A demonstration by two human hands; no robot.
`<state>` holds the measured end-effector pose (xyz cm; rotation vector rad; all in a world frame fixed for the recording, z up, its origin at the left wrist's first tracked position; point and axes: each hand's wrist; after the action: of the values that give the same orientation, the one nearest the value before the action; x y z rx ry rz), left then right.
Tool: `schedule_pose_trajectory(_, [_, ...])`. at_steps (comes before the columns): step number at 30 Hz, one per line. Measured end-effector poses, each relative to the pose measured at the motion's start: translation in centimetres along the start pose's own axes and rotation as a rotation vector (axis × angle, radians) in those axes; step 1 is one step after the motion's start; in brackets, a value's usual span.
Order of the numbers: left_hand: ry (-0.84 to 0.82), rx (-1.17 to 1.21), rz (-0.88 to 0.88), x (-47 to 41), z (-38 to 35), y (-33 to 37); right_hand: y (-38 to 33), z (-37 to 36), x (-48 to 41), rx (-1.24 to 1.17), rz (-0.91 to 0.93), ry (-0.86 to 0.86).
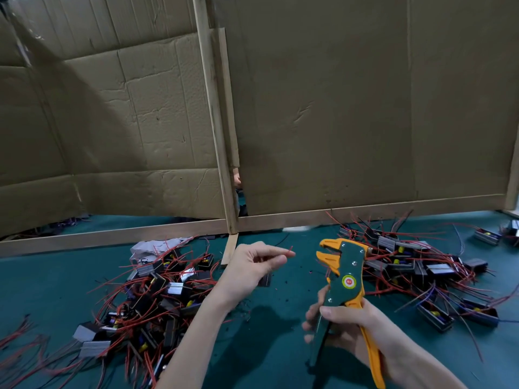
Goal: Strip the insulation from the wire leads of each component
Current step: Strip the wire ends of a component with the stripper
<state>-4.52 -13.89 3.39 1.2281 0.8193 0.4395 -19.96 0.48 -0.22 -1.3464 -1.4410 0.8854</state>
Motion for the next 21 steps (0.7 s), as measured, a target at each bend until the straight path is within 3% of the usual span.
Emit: schedule_pose_trajectory(21, [-0.126,-0.066,0.044,0.5,-0.8,1.3,-0.1,-0.2,0.5,0.096,-0.022,-0.203])
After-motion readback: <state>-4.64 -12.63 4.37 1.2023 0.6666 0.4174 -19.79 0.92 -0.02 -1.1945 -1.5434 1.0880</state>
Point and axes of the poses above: each hand's wrist, its own x-axis away from the middle knuckle, its own z-axis out of the back of the hand, y = z × x, and after that the axes turned 12 degrees about x, right-handed
